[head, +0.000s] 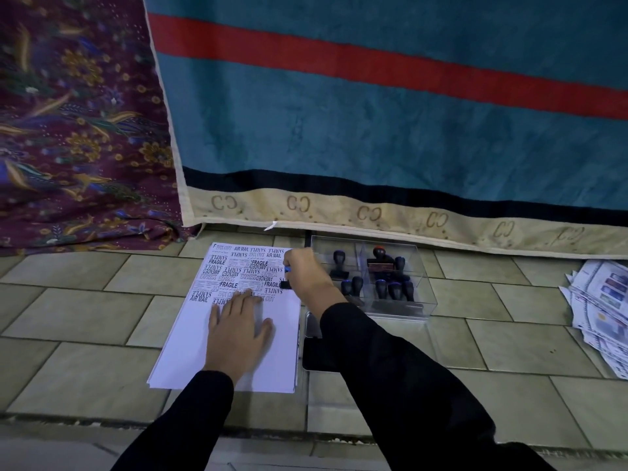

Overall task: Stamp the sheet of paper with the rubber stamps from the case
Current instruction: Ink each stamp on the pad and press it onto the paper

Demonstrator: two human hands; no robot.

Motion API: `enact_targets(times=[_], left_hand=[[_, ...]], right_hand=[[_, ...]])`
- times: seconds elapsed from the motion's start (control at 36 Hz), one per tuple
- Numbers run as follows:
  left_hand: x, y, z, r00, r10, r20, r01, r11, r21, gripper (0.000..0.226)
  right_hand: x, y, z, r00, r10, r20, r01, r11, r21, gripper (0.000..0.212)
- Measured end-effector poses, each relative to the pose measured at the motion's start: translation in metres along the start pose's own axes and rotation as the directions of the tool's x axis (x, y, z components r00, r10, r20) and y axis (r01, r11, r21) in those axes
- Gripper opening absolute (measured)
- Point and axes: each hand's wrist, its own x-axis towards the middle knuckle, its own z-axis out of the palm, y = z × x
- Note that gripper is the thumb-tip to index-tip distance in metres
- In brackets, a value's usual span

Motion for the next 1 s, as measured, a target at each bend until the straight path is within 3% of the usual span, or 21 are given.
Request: enact_targets(times=[0.19,0.28,0.33,0.39,0.53,0.61,0.69,0.81,1.0], left_hand=[[0.004,0.005,0.003,0.997,-0.063,-0.050,0.064,0.998,0.013,0.050],[0.003,0.004,0.008,0.995,-0.054,-0.087,0.058,0.998,0.040,0.049],[0.004,0.002,0.009,0.994,-0.050,-0.096,0.054,0.998,0.035,0.048],[0.005,0.000,0.010,0.994,-0.042,-0.101,0.046,0.998,0.042,0.050],[0.005,0.001,0.009,0.995,-0.047,-0.083,0.051,0.998,0.043,0.050],[0.004,0.002,0.008,0.996,-0.052,-0.071,0.055,0.998,0.042,0.048],[0.004,0.002,0.006,0.996,-0.040,-0.075,0.045,0.997,0.064,0.052],[0.005,0.003,0.006,0.997,-0.036,-0.071,0.041,0.997,0.063,0.052],[0.003,0.001,0.008,0.997,-0.038,-0.063,0.041,0.998,0.054,0.055]], right_hand=[[-0.008,0.003,0.008,0.999,-0.027,-0.023,0.025,0.998,-0.060,0.045],[0.000,0.009,0.000,0.997,0.075,-0.029,-0.070,0.986,0.150,0.008],[0.002,0.018,-0.011,0.981,0.161,-0.105,-0.118,0.935,0.335,0.015],[0.002,0.027,-0.028,0.939,0.218,-0.265,-0.075,0.884,0.461,0.020],[-0.015,0.042,-0.071,0.860,0.220,-0.460,0.066,0.846,0.529,0.024],[-0.040,0.046,-0.080,0.882,0.193,-0.430,0.098,0.818,0.567,0.023],[-0.072,0.049,-0.070,0.943,0.128,-0.309,0.082,0.808,0.584,0.021],[-0.113,0.052,-0.045,0.969,-0.029,-0.247,0.130,0.904,0.406,0.019],[-0.140,0.056,-0.025,0.977,-0.148,-0.151,0.190,0.928,0.322,0.015]])
